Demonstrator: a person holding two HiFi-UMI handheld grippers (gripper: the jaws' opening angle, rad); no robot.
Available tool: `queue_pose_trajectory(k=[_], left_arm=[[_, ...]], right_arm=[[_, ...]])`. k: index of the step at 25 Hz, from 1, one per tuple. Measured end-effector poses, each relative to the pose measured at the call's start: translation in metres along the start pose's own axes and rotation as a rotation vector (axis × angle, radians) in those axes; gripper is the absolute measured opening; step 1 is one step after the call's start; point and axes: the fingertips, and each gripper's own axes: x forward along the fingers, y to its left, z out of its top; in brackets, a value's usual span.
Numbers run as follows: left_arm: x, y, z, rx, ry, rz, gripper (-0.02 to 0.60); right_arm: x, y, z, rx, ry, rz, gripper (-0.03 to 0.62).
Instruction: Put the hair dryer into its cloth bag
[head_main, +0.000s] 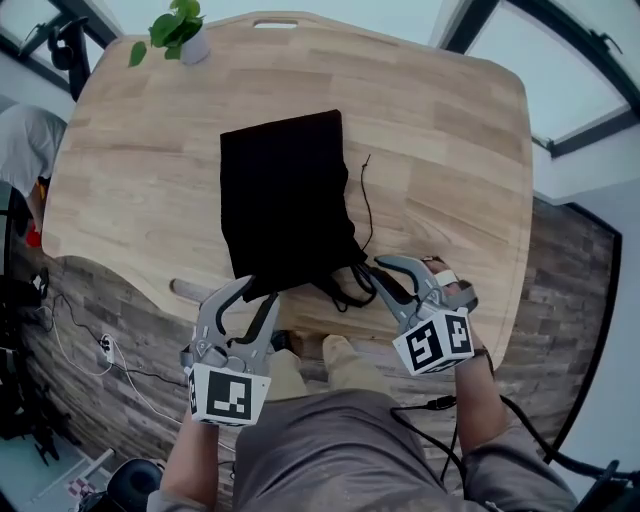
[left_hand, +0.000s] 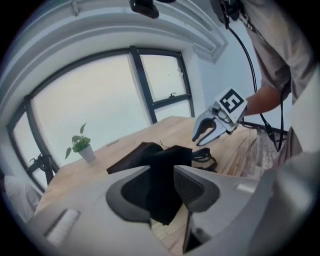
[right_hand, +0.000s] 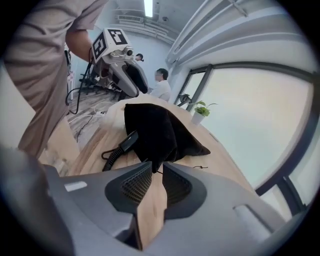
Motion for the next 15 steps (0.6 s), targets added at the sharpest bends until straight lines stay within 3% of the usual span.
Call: queue_pose_trajectory(k=[2, 4, 8, 11, 13, 15], left_arm=[[-0.019, 0.007, 0.023, 0.023, -0.068, 0.023, 0.146], [-0.037, 0.015, 0.039, -0.001, -0.131, 0.055, 0.144], [-0.076, 0.039, 0.066, -0.22, -0.297, 0.143, 0.12], [-0.11, 0.05, 0.089, -0.226, -0.413, 0.174, 0.082], [-0.134, 0.054, 0.1, -0.209, -0.463, 0.202, 0.001], [-0.155, 0.058, 0.106, -0.208, -0.49, 0.241, 0.0]], right_arm=[[-0.015, -0.002, 0.01, 0.092, -0.044, -0.042, 0.093], [-0.03, -0.006, 0.026, 0.189, -0.094, -0.094, 0.08], [-0.056, -0.013, 0.088, 0.328, -0.22, -0.184, 0.069], [-0.079, -0.014, 0.146, 0.424, -0.345, -0.265, 0.064], [-0.093, -0.013, 0.18, 0.494, -0.414, -0.325, 0.026], [-0.105, -0.01, 0.214, 0.505, -0.465, -0.368, 0.023]])
